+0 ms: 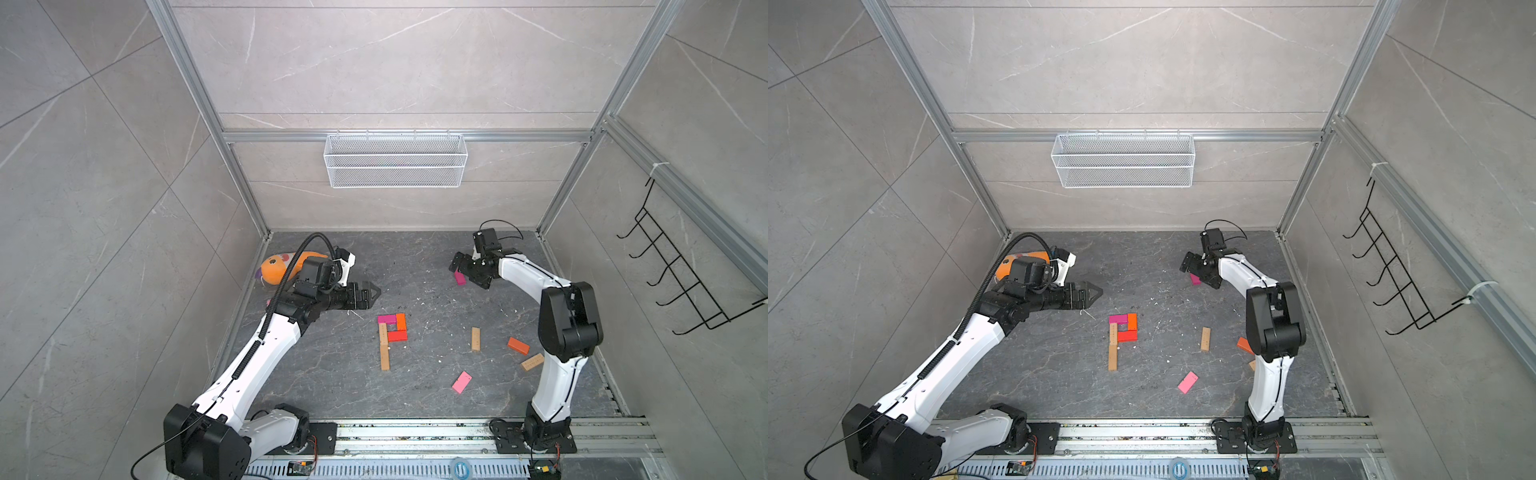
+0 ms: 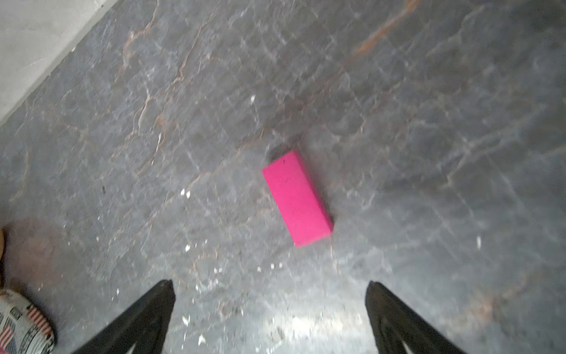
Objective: Assemble the letter p with building blocks
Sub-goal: Adjust the building block at the center of the board.
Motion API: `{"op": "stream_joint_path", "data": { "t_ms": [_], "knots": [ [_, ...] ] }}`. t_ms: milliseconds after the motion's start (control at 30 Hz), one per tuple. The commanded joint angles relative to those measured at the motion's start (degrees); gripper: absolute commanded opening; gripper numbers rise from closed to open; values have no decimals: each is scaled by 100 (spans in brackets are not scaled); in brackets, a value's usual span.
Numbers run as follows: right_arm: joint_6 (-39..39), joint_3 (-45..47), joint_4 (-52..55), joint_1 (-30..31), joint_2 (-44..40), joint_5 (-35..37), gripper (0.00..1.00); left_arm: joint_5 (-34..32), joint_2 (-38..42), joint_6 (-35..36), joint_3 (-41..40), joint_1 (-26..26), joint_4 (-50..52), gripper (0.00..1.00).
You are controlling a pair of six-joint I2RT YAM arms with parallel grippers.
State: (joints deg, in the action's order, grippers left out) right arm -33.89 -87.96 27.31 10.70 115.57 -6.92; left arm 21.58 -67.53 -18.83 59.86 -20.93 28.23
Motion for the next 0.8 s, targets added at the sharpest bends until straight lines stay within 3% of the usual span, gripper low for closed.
{"op": "stream_joint_path", "data": {
  "t_ms": [0, 367, 767],
  "knots": [
    [227, -649, 383, -89, 557, -149, 100, 278, -33, 161, 79, 24, -57, 99],
    [376, -1511, 537, -138, 1497, -762, 100, 292, -60, 119, 54, 23, -98, 99],
    [-292, -482, -152, 225, 923, -1225, 100, 264, -87, 90, 44, 30, -98, 99]
  ]
}}
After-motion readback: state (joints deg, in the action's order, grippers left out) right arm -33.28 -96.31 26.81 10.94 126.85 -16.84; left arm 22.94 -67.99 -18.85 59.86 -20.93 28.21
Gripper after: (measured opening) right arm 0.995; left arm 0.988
